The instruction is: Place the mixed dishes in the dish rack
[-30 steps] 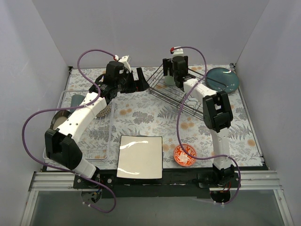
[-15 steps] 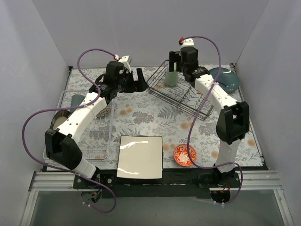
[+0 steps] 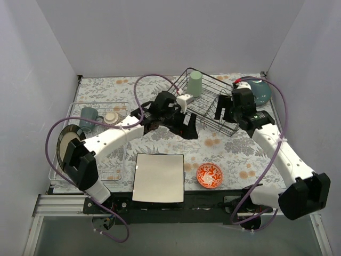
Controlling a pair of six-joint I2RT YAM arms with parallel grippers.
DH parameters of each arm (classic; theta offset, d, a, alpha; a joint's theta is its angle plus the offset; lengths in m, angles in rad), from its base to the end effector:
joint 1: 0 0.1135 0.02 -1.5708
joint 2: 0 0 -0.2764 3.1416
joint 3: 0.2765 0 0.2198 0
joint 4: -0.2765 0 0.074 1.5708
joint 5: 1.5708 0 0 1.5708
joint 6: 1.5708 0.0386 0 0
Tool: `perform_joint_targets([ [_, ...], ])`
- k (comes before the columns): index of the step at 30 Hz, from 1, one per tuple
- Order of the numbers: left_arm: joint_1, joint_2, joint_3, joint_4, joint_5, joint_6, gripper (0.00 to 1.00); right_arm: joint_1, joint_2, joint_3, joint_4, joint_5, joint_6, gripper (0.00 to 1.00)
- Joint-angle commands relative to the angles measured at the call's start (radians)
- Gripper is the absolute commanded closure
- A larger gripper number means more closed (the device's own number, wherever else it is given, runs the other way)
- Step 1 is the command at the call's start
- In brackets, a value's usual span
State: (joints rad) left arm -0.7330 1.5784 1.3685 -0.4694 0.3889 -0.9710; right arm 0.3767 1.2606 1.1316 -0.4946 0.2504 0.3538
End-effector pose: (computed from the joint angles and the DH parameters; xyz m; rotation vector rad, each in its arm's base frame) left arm 0.2331 -0.2295 0.3356 -0.0644 2.5576 -1.2463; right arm 0.2299 0.0807 0.3440 0.1152 2.1726 0.1422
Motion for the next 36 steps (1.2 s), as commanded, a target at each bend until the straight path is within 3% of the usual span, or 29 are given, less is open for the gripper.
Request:
perform_joint_targets([
  [1,-0.092,0.023,-0.025,0.015,0.137,0.11,0.14,-0.051,-0.139,-0.006,-0.058,0.018,0.071,0.09],
  [9,-0.259,0.153,-0.031,0.023,0.108,0.163,0.16,-0.186,-0.225,0.085,-0.147,-0.017,0.056,0.1],
  [14,-0.336,0.268,-0.02,0.025,-0.022,0.144,0.21,-0.229,-0.221,0.123,-0.156,-0.052,0.034,0.1],
  [19,-0.353,0.336,-0.011,0.037,-0.139,0.098,0.31,-0.252,-0.231,0.112,-0.151,-0.083,0.037,0.11],
  [22,-0.355,0.35,-0.006,0.037,-0.145,0.095,0.44,-0.26,-0.245,0.105,-0.154,-0.097,0.037,0.1],
  [27,-0.355,0.322,0.0,0.037,-0.156,0.08,0.96,-0.272,-0.26,0.097,-0.165,-0.099,0.031,0.11],
  [28,-0.353,0.316,0.01,0.037,-0.162,0.08,1.0,-0.272,-0.263,0.097,-0.165,-0.102,0.03,0.11],
  [36,-0.313,0.299,0.2,-0.061,-0.219,0.063,1.0,-0.277,-0.254,0.122,-0.11,-0.223,-0.032,0.11],
])
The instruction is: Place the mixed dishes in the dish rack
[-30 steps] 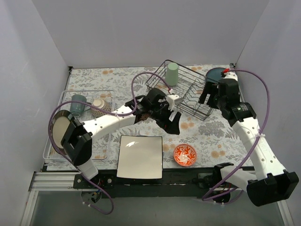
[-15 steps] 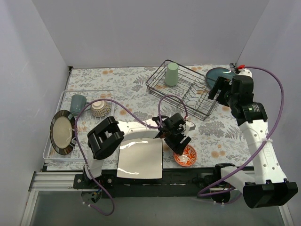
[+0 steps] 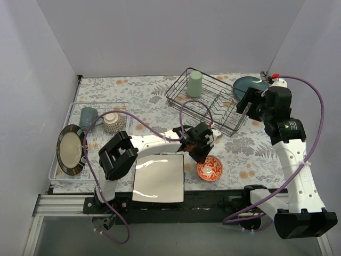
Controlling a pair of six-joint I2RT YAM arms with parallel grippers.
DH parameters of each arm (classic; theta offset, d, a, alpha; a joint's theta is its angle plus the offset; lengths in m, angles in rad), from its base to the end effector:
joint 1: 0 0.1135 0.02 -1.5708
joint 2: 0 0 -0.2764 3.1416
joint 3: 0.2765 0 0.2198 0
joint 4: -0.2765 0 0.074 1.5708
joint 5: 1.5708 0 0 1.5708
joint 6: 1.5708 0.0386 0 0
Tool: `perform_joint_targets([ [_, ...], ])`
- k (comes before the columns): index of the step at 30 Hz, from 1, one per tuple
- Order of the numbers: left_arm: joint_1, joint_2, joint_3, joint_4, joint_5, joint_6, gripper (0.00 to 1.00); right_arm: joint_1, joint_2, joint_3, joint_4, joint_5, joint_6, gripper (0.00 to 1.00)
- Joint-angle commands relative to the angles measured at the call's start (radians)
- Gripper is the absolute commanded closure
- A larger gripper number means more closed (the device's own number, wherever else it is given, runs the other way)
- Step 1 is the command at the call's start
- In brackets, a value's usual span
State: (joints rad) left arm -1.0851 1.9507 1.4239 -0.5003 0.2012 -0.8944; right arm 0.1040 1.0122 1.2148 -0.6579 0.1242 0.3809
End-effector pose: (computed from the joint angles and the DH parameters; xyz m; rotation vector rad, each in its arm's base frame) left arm 0.1768 -0.3514 0.2201 0.3562 2.8701 -0.8338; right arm 0.1690 0.0128 0.3998 0.3574 1.9953 0.1811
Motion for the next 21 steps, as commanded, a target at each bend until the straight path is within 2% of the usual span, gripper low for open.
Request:
perform_joint_targets([
  [1,0.056,-0.07,0.174,-0.058,-0.017,-0.024,1.0,-0.006,-0.006,0.043,0.081,-0.113,-0.072,0.11],
  [4,0.145,-0.064,0.274,-0.116,0.024,-0.076,1.0,-0.004,-0.012,0.051,0.138,-0.231,-0.138,0.14],
  [6,0.212,-0.052,0.363,-0.159,0.024,-0.096,1.0,-0.003,-0.011,0.057,0.164,-0.366,-0.206,0.16],
  [8,0.247,-0.038,0.429,-0.234,-0.008,-0.109,1.0,-0.001,0.003,0.068,0.191,-0.527,-0.234,0.2],
  [11,0.298,-0.007,0.539,-0.314,-0.057,-0.124,1.0,0.035,0.028,0.072,0.213,-0.612,-0.26,0.24],
  [15,0.362,-0.045,0.527,-0.282,-0.048,-0.152,1.0,0.112,0.06,0.075,0.237,-0.539,-0.267,0.24],
  [21,0.37,-0.11,0.477,-0.175,-0.078,-0.132,1.0,0.249,0.178,0.135,0.233,-0.359,-0.261,0.25],
])
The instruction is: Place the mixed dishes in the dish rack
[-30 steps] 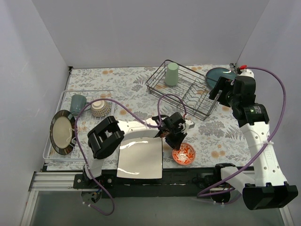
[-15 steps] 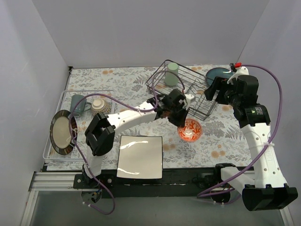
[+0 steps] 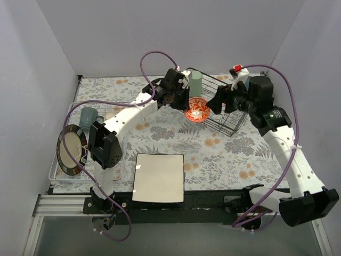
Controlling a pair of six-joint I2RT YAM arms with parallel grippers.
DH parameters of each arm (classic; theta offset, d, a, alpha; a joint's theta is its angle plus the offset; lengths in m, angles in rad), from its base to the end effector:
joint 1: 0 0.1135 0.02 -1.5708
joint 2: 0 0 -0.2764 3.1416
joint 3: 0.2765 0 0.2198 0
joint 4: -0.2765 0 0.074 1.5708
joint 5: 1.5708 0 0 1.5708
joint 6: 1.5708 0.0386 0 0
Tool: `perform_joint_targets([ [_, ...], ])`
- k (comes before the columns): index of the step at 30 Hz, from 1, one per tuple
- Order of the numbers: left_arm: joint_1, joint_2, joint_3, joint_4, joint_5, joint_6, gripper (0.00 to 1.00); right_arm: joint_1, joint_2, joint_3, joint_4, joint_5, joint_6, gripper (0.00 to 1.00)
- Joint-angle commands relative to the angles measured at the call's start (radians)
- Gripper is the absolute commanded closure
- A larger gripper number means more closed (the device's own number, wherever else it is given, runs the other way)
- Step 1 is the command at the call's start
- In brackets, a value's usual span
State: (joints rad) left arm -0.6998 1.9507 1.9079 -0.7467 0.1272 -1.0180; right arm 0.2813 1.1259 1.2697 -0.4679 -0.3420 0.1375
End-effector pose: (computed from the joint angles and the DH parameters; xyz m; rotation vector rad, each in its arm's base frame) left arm 0.3146 -0.2713 0.3414 -0.3412 2.5525 -0.9098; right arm 0.1946 0.0697 0.4175 -0.3731 1.8849 0.6071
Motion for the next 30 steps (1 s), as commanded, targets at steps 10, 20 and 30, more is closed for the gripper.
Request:
perform_joint_targets([
  [10,-0.012,-0.217,-0.102,0.214,-0.107,-0.04,1.0,0.099,0.158,0.089,0.077,0.365,0.036,0.45],
  [20,-0.012,-0.262,-0.153,0.274,-0.074,-0.059,1.0,0.127,0.216,0.082,0.141,0.268,0.014,0.58],
  [30,-0.009,-0.265,-0.147,0.268,-0.08,-0.074,0.64,0.131,0.241,0.111,0.141,0.336,0.031,0.99],
])
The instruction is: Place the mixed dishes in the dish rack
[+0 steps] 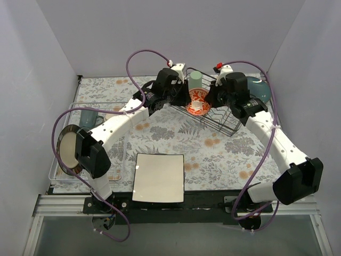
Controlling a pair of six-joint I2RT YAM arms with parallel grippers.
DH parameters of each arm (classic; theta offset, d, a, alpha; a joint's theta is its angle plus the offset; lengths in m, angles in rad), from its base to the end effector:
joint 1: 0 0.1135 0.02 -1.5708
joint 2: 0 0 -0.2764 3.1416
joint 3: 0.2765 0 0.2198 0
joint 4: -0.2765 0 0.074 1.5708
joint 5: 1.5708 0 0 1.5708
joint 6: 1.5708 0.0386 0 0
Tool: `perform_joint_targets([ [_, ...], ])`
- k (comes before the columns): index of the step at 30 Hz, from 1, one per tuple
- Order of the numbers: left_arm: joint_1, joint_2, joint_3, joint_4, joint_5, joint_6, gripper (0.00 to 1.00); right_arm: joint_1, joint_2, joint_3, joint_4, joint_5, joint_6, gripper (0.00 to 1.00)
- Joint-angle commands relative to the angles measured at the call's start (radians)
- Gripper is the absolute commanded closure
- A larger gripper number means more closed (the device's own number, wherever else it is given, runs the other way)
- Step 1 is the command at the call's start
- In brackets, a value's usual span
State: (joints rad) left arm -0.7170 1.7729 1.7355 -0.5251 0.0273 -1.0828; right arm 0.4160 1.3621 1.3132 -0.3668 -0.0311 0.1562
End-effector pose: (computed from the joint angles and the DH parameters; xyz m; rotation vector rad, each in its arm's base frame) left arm 0.2890 -0.2533 0.3763 -0.4073 2.2988 -1.0287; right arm 0.2555 0.1142 0.3880 -0.2803 1.9888 0.3993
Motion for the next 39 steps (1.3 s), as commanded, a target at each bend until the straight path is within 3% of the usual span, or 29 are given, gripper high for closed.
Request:
perform_joint_targets([
  [1,0.008,-0.089,0.027,0.043,0.017,-0.008,0.49,-0.003,0.008,0.081,0.043,0.077,0.008,0.99],
  [2,0.01,-0.09,0.029,0.039,0.016,-0.008,0.27,-0.003,0.014,0.087,0.055,0.089,0.002,0.99],
  [5,0.017,-0.107,0.033,0.019,-0.015,-0.008,0.02,-0.003,0.034,0.125,0.092,0.157,-0.032,0.99],
  [8,0.037,-0.125,0.024,0.001,-0.056,-0.015,0.02,-0.003,0.074,0.161,0.135,0.236,-0.09,0.99],
  [12,0.083,-0.141,-0.001,-0.016,-0.073,-0.055,0.02,0.012,0.112,0.141,0.331,0.345,-0.228,0.99],
  [19,0.168,-0.147,-0.048,-0.044,-0.05,-0.103,0.02,0.104,0.215,0.015,0.722,0.572,-0.592,0.99],
  [25,0.226,-0.22,-0.146,-0.041,0.012,-0.106,0.02,0.153,0.354,-0.003,0.914,0.703,-0.839,0.99],
  [31,0.29,-0.26,-0.203,-0.036,0.056,-0.109,0.02,0.159,0.437,-0.032,1.04,0.726,-0.996,0.99],
  [39,0.332,-0.244,-0.2,-0.039,0.106,-0.108,0.02,0.162,0.476,-0.192,1.218,0.723,-1.152,0.99],
])
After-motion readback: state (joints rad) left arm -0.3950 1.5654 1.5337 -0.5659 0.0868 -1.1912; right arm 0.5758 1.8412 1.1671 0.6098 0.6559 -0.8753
